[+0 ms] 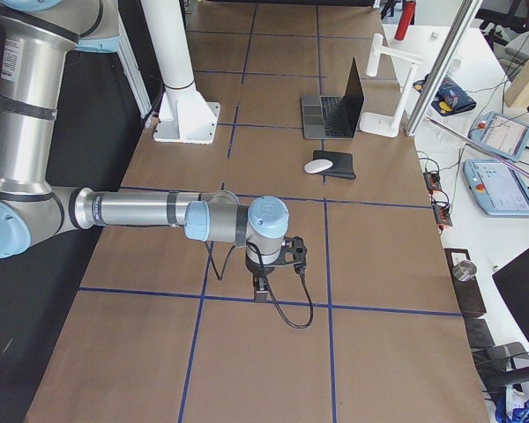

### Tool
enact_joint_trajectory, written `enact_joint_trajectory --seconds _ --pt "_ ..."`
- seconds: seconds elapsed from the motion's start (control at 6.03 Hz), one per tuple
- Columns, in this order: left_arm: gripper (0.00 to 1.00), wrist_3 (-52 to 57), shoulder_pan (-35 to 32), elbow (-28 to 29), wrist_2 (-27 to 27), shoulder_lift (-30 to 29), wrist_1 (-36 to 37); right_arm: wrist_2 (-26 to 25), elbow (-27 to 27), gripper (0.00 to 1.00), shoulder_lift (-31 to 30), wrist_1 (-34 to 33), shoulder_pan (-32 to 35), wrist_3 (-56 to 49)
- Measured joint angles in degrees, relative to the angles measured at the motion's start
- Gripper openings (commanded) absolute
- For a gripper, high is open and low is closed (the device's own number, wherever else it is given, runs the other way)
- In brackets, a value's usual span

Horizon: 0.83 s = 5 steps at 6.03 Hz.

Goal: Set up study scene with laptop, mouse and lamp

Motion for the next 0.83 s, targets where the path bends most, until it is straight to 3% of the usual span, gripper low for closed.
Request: enact_joint_trajectory --seconds 0.83 --pt "1.00 -0.51 -0.05 2.34 -0.26 0.31 0.00 0.00 0.23 1.00 0.00 0.00 0.00 -0.09"
